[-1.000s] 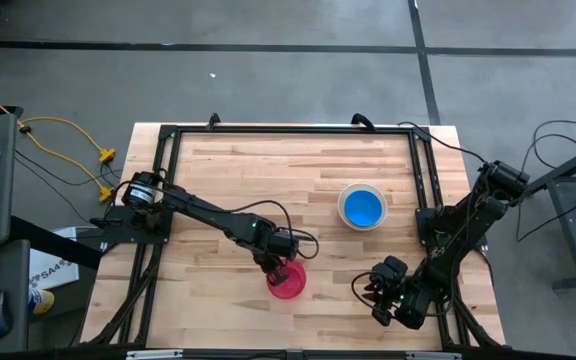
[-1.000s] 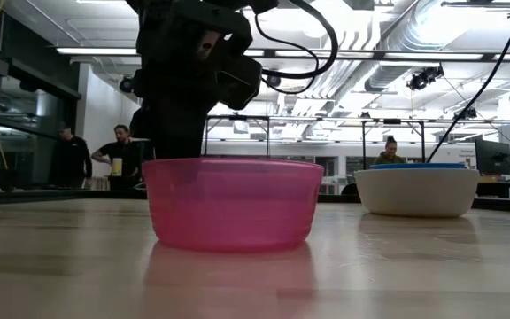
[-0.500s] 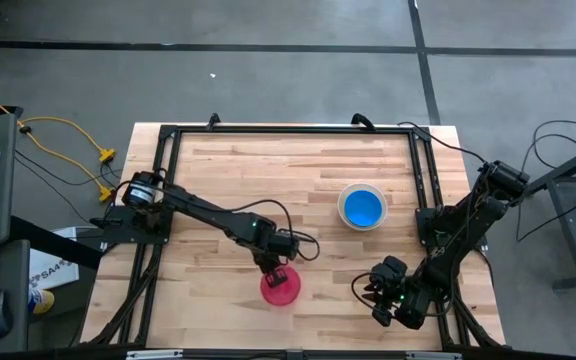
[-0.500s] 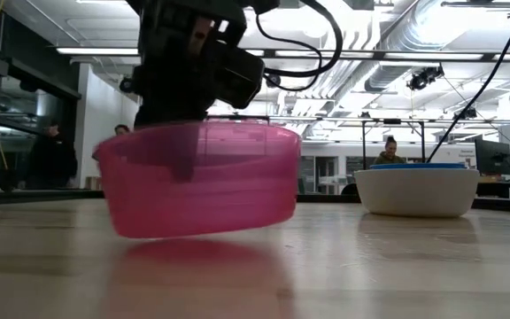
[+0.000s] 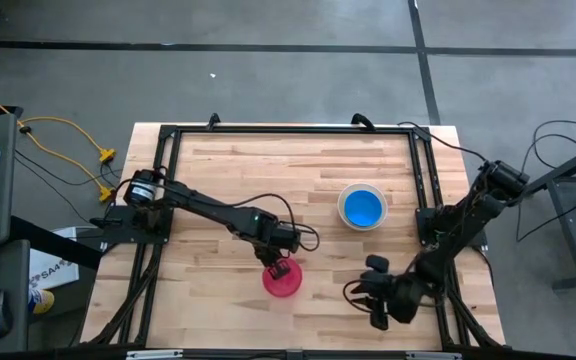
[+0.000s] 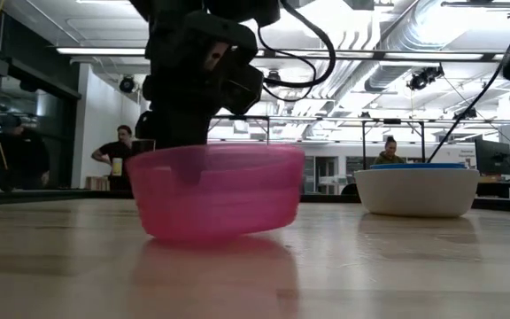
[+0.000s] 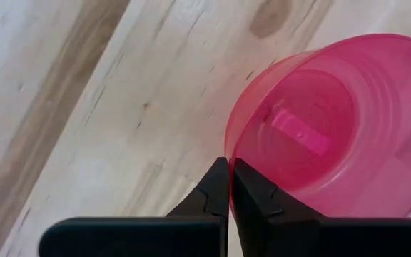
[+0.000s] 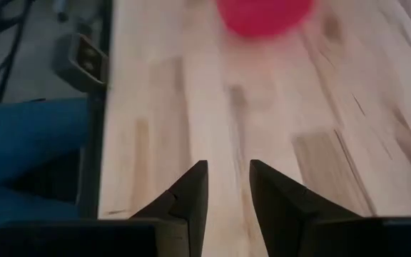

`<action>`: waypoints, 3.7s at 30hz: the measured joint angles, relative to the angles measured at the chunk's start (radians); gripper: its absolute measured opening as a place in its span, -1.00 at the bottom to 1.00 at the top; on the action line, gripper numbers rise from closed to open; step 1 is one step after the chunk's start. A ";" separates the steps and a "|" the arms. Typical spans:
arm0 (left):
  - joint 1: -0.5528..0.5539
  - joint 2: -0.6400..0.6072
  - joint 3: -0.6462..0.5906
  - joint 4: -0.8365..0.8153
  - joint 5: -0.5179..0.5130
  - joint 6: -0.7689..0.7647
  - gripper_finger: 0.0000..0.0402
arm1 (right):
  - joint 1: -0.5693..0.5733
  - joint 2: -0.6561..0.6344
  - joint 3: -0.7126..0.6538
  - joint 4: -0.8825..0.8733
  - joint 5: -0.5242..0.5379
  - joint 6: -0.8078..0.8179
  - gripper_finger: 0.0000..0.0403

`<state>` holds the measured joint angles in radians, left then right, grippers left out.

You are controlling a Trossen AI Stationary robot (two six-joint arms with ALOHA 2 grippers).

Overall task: Nest bowls inside each other
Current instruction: Stack the red bowl on top of the blue bowl

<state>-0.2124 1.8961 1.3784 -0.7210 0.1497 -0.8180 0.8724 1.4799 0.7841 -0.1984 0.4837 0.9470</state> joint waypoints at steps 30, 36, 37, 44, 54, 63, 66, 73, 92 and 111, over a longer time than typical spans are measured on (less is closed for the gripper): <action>0.068 0.000 0.246 -0.224 -0.096 0.208 -1.00 | -0.339 0.000 0.144 0.081 -0.260 -0.899 -0.51; 0.076 0.000 0.247 -0.225 -0.056 0.235 -1.00 | -0.366 0.000 0.159 0.068 -0.310 -0.977 -0.51; 0.078 0.000 0.252 -0.234 -0.046 0.238 -1.00 | -0.371 0.000 0.161 0.068 -0.311 -0.991 -0.51; 0.111 0.000 0.289 -0.282 -0.034 0.266 -1.00 | -0.407 0.000 0.179 0.038 -0.308 -1.067 -0.51; 0.143 0.000 0.312 -0.277 -0.029 0.298 -1.00 | -0.451 0.000 0.180 0.044 -0.301 -1.160 -0.51; 0.161 0.000 0.312 -0.287 0.006 0.298 -1.00 | -0.468 0.000 0.180 0.042 -0.301 -1.223 -0.51; 0.168 0.000 0.312 -0.300 0.024 0.298 -1.00 | -0.479 0.000 0.180 0.037 -0.302 -1.242 -0.51; 0.168 0.000 0.312 -0.303 0.040 0.294 -1.00 | -0.495 0.000 0.195 0.014 -0.305 -1.277 -0.51; 0.180 0.000 0.312 -0.388 0.003 0.379 -1.00 | -0.514 0.190 0.473 -0.290 -0.291 -1.294 -0.51; 0.172 0.000 0.312 -0.336 -0.001 0.472 -1.00 | -0.511 0.186 0.474 -0.298 -0.307 -1.325 -0.51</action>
<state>-0.0402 1.8961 1.6901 -1.0570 0.1482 -0.3461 0.3614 1.6657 1.2584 -0.4962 0.1771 -0.3776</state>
